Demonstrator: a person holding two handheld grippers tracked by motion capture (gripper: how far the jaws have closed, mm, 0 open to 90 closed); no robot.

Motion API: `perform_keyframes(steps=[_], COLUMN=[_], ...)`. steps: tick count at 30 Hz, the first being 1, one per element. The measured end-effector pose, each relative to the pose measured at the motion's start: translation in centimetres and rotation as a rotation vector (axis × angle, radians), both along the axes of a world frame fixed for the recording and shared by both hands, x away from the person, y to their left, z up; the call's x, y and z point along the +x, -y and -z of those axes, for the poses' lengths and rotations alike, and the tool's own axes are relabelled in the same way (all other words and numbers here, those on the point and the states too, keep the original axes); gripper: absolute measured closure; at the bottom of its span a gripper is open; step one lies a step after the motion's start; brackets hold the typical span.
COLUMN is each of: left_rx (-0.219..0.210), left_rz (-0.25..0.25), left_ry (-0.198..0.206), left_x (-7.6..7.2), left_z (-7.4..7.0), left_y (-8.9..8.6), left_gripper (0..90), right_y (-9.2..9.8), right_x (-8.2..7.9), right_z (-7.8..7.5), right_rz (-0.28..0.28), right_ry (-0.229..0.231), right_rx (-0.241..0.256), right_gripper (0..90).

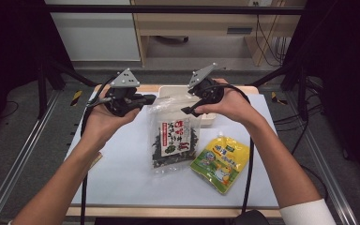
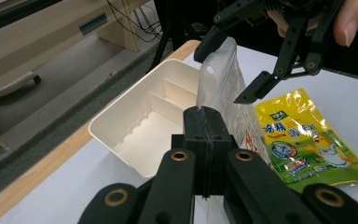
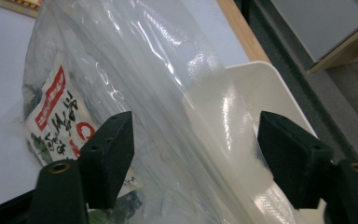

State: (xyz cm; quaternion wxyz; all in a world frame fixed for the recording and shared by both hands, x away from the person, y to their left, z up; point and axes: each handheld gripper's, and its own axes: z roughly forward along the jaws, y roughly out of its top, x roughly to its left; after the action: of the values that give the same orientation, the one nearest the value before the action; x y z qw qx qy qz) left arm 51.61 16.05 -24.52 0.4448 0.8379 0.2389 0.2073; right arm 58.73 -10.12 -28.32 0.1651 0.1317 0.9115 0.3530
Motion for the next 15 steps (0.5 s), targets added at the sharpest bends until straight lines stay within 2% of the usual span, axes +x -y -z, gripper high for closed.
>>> perform_keyframes(steps=[4,11,15], left_rx=[0.007,0.005,0.0], left_rz=[-0.007,-0.031,-0.045], left_ry=[0.006,0.003,-0.002], left_x=[-0.01,0.23,0.45], left_z=[0.03,0.49,0.93], left_y=[-0.1,-0.29,-0.54], left_gripper=[89.9,89.9,89.8], right_y=[0.03,0.3,0.74], right_x=[-0.28,-0.71,-0.68], right_z=[0.04,-0.05,-0.34], right_rz=[-0.022,-0.048,-0.063], right_ry=[-0.019,-0.034,-0.061], right_rx=[-0.021,-0.052,-0.03], right_gripper=[38.9,67.8,79.4])
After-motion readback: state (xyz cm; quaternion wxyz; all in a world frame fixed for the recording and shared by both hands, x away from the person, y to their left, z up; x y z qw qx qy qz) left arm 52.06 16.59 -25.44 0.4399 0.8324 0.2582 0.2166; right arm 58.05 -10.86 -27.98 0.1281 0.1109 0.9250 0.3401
